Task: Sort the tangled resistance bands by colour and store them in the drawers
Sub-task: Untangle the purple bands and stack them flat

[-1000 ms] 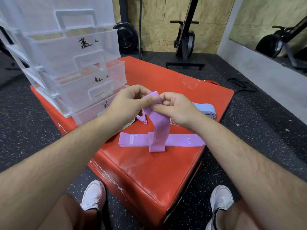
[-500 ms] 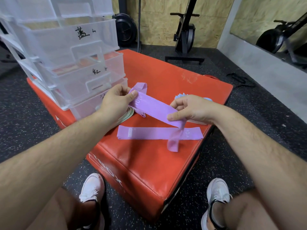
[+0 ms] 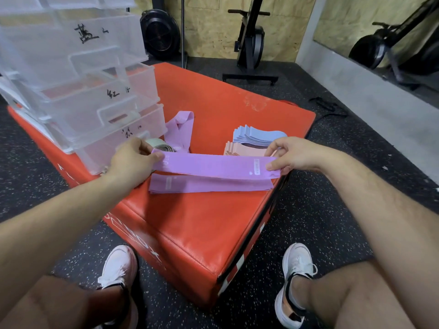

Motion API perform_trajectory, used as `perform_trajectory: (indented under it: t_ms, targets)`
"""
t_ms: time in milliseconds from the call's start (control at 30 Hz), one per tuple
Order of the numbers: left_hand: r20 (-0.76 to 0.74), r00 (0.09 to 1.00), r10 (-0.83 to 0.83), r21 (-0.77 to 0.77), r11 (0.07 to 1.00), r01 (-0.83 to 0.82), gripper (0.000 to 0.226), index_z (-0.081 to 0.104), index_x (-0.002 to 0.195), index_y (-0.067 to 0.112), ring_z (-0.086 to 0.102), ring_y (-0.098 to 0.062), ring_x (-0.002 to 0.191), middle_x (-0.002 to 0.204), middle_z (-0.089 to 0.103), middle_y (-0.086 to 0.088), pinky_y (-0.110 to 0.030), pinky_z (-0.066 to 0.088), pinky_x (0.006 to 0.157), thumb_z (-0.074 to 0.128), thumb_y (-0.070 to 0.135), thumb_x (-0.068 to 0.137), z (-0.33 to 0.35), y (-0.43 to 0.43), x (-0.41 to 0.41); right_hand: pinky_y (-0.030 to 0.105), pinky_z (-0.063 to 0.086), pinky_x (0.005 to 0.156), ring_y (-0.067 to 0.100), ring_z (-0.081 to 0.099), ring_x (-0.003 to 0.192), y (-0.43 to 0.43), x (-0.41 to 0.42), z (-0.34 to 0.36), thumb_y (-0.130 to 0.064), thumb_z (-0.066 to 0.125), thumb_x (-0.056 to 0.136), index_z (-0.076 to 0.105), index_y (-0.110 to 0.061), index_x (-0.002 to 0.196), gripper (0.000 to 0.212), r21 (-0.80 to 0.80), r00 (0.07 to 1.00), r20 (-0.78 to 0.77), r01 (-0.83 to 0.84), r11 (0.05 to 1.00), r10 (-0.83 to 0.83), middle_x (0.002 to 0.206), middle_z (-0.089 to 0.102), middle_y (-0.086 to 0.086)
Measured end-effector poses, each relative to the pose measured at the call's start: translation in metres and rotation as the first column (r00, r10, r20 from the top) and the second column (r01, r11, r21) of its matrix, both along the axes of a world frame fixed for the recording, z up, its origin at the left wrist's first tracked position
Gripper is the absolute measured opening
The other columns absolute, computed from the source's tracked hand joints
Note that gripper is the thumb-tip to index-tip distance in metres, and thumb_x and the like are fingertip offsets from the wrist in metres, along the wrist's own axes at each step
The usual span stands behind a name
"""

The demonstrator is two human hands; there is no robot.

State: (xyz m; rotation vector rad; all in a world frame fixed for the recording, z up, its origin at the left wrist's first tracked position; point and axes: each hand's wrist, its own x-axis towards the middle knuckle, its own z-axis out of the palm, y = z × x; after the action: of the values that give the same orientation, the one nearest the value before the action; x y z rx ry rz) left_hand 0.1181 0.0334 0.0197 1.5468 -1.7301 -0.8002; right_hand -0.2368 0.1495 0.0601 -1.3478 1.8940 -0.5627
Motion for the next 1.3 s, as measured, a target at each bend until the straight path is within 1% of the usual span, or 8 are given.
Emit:
perform_trajectory:
  t_ms: [167,400,567,700,833,967,1033,1300]
  targets:
    - [0.097,0.993,-0.060,-0.017,0.998,0.062,0.023,0.058,0.096,0.015,0.052,-0.015,0.065,0.074,0.061,-0.003,-0.029,0.036,0.055,0.075,0.024,0.083,-0.006,0.010,-0.003,0.027,0.053,0.059,0.020,0.062,0.065,0.000,0.002,-0.015,0.007,0.072,0.083,0.064,-0.010,0.104,0.029,0.001,0.999,0.038,0.029,1.000,-0.029,0.087,0.060,0.014]
    - [0.128,0.984,-0.127,-0.031,0.991,0.132,0.025,0.054,0.104,0.020,0.048,-0.019,0.056,0.082,0.066,-0.021,-0.030,0.034,0.052,0.073,0.020,0.086,-0.006,0.013,-0.001,0.024,0.054,0.057,0.020,0.064,0.061,0.000,0.000,-0.020,0.012,0.068,0.084,0.064,-0.008,0.105,0.030,0.014,0.997,0.068,0.034,0.999,-0.035,0.082,0.061,0.017]
    - [0.071,0.991,-0.118,-0.008,0.993,0.119,0.025,0.055,0.101,0.019,0.044,-0.017,0.053,0.071,0.058,-0.010,-0.029,0.030,0.051,0.074,0.020,0.085,-0.007,0.010,0.000,0.027,0.058,0.065,0.024,0.062,0.070,-0.001,-0.004,-0.019,0.013,0.066,0.086,0.065,-0.007,0.106,0.028,0.002,0.994,0.103,0.029,1.000,-0.030,0.085,0.053,0.018]
    - [-0.081,0.989,-0.125,0.064,0.989,0.130,0.024,0.054,0.101,0.020,0.036,-0.008,0.038,0.072,0.055,-0.009,-0.023,0.027,0.042,0.073,0.015,0.086,-0.009,0.008,0.000,0.030,0.060,0.073,0.023,0.066,0.076,0.000,-0.003,-0.018,0.012,0.062,0.086,0.075,-0.011,0.094,0.027,-0.009,0.998,0.057,0.023,1.000,-0.022,0.095,0.068,0.019]
    - [-0.170,0.978,-0.122,0.117,0.983,0.143,0.030,0.053,0.099,0.022,0.036,-0.014,0.044,0.070,0.053,-0.007,-0.021,0.026,0.042,0.077,0.015,0.083,-0.008,0.007,0.000,0.026,0.059,0.071,0.020,0.067,0.083,-0.002,0.000,-0.021,0.010,0.055,0.085,0.079,-0.011,0.085,0.032,-0.012,0.997,0.053,0.061,0.998,-0.060,0.099,0.071,0.013]
    - [-0.200,0.972,-0.122,0.111,0.983,0.146,0.027,0.051,0.090,0.025,0.037,-0.017,0.048,0.066,0.049,0.000,-0.023,0.027,0.045,0.076,0.015,0.085,-0.009,0.007,0.000,0.032,0.059,0.075,0.024,0.071,0.082,-0.005,0.006,-0.020,-0.004,0.066,0.087,0.077,-0.002,0.091,0.012,0.005,0.979,0.173,0.110,0.994,-0.109,0.087,0.075,0.009]
    - [-0.207,0.971,-0.119,0.111,0.983,0.144,0.028,0.050,0.085,0.027,0.038,-0.017,0.050,0.065,0.048,0.000,-0.025,0.028,0.049,0.075,0.015,0.086,-0.010,0.006,0.001,0.031,0.059,0.073,0.022,0.073,0.082,-0.005,0.007,-0.020,-0.011,0.075,0.085,0.074,0.001,0.095,0.015,-0.005,0.985,0.149,0.086,0.996,-0.084,0.089,0.077,0.009]
    - [-0.192,0.974,-0.118,0.147,0.978,0.148,0.036,0.047,0.083,0.025,0.035,-0.015,0.043,0.066,0.049,-0.005,-0.026,0.030,0.048,0.082,0.018,0.079,-0.015,0.002,0.005,0.028,0.054,0.063,0.016,0.065,0.063,-0.004,0.006,-0.024,0.005,0.080,0.076,0.067,-0.007,0.099,0.028,-0.016,0.988,0.046,0.148,0.989,-0.147,0.078,0.065,0.006]
